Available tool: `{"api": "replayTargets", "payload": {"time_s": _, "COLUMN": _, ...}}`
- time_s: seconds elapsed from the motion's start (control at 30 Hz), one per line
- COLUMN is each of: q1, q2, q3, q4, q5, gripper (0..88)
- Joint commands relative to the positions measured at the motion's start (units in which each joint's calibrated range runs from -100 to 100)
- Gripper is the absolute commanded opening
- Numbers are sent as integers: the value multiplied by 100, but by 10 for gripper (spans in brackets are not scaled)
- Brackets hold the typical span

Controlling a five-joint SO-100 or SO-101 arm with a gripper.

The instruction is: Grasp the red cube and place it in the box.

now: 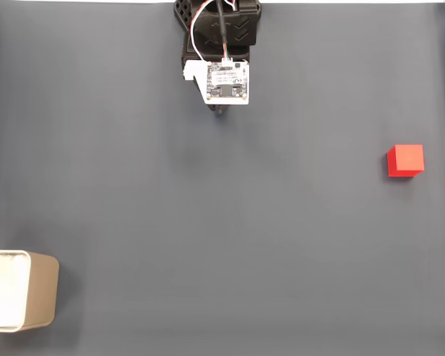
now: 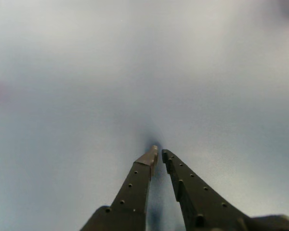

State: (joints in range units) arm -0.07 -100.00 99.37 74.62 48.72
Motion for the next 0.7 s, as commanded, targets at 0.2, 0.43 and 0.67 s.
{"api": "replayTargets", "payload": {"time_s": 0.2, "q1": -49, "q2": 147, "q3": 54, "q4": 62, "q5": 68, "gripper": 0}}
{"api": "replayTargets", "payload": {"time_s": 0.43, "q1": -64, "q2": 61, "q3": 54, "q4": 103, "q5": 68, "gripper": 0}}
{"api": "replayTargets", "payload": {"time_s": 0.67, "q1": -64, "q2": 0, "q3": 54, "q4": 128, "q5": 68, "gripper": 0}}
